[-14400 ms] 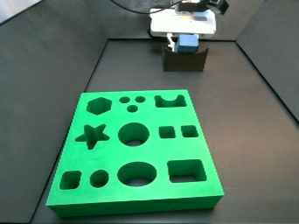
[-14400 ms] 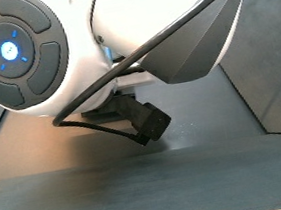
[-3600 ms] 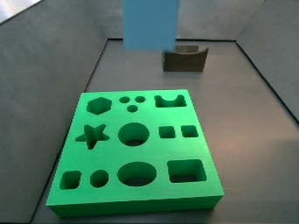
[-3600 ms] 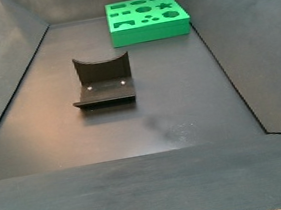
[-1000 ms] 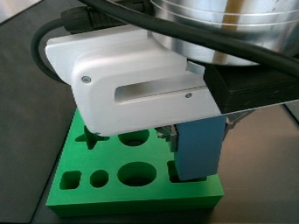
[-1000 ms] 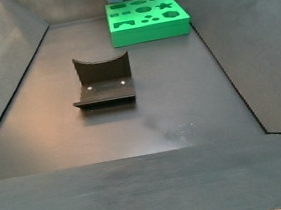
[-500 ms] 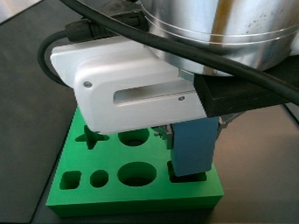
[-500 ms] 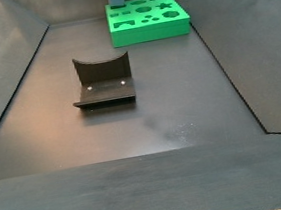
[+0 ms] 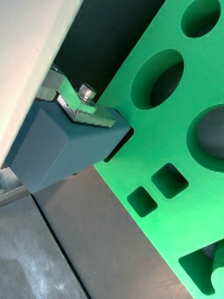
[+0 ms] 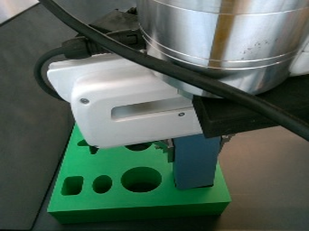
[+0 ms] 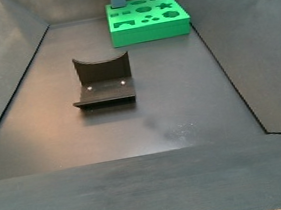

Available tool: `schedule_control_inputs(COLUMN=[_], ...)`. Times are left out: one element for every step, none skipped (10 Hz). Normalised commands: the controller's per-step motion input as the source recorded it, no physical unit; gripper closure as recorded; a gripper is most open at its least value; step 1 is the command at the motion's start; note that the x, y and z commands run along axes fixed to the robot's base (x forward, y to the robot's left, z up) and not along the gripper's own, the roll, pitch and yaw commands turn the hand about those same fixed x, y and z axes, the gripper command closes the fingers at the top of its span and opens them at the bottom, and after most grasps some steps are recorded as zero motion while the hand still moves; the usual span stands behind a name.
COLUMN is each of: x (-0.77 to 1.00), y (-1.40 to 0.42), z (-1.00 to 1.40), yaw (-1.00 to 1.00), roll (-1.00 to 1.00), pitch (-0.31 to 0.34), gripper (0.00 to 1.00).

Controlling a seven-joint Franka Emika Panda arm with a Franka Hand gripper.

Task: Pick up the rectangle object. Move up. Place the rectangle object on the fixture. Regrasp the rectangle object. Move to above the board. Insert the rectangle object.
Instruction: Insert the rectangle object.

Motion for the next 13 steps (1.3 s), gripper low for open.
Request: schedule_control_inputs(x=[0.0,0.12,0.14,0.13,0.01,0.02,0.0,0.01,0.07,0.17,0.22,0.21,0.24], y=[-0.04,0.0,0.0,0.0,0.0,0.0,-0.03,-0.11,-0.19,-0.33,-0.36,-0.36,-0.32], z=[-0.13,-0.18,-0.14,-0.12,-0.21,-0.26,-0.31,-0.37,-0.41,-0.56,-0.7,-0.77,-0.78], yaw=[-0.15,-0.05,-0.05,-0.03,-0.02,0.0,0.0,0.0,0.08,0.1,0.06,0.1,0.16], roll=[0.06,0.12,0.14,0.16,0.14,0.18,0.25,0.32,0.42,0.34,0.26,0.21,0.21], pitch=[0.0,0.0,0.0,0.0,0.0,-0.001,-0.031,-0.031,-0.027,-0.043,-0.081,-0.114,-0.11], gripper=[1.0,1.0,1.0,1.0,1.0,1.0,1.0,1.0,1.0,1.0,1.0,1.0,1.0])
